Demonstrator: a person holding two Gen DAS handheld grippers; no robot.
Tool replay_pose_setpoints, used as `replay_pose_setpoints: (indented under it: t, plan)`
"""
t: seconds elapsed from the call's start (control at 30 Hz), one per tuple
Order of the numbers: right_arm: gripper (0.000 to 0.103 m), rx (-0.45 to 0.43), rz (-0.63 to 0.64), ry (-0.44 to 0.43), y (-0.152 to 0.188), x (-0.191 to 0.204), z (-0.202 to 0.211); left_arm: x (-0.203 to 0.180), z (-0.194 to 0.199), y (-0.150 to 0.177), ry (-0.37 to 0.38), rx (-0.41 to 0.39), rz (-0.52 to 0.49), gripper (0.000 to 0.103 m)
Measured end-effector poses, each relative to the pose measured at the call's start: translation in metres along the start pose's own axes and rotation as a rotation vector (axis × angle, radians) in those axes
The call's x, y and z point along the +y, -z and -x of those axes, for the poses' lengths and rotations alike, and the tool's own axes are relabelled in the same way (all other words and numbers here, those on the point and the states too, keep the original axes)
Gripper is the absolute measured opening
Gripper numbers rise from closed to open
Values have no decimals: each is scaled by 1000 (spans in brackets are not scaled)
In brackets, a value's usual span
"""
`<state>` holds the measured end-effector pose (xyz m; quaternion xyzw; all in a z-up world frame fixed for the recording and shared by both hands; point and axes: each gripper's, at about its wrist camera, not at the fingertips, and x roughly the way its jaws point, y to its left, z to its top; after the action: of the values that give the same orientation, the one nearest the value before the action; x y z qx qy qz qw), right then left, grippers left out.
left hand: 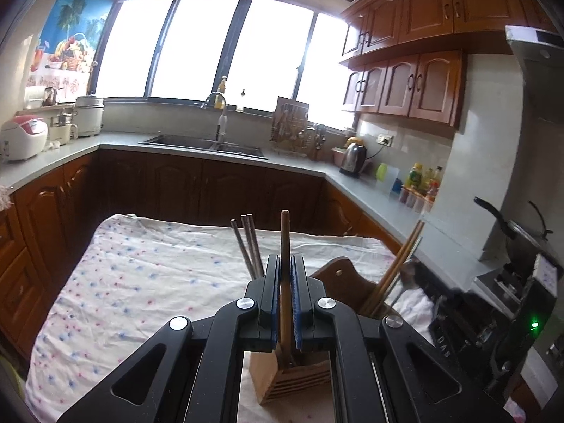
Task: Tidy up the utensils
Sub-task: 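Lower the chopstick and spoon into the holder and open both tools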
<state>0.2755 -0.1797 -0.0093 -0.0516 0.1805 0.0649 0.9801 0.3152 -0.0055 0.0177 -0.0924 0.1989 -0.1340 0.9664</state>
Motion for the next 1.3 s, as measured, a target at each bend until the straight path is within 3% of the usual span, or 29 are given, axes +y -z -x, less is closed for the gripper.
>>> replay_pose_setpoints:
  t: [0.23,0.77,0.83,0.9,0.97,1.03,1.13,1.23,1.3]
  plan:
    - [2,34,-3,-19,2,-1,-2,2,-2,6,-17,24,-43,5]
    - [5,76,-42,-48,-2,-10,-6,1,-8,-1,-21,82,6,5]
    - [9,78,-47,-47,-2,-11,-6,1,-10,-1,-32,94,4,6]
    - [27,82,-55,-50,-2,-12,-5,0,-11,0,-35,108,7,6]
    - [34,78,-64,-53,-2,-15,-4,0,-12,1,-38,118,11,7]
    - [36,76,-66,-51,-2,-15,-2,0,-12,1,-35,125,19,9]
    - [46,77,-75,-55,-3,-18,0,-1,-11,0,-40,125,34,20]
    - [53,79,-91,-57,-2,-21,4,-3,-7,-1,-45,119,34,21]
    - [65,83,-104,-58,-2,-24,5,-4,-5,0,-52,121,32,25]
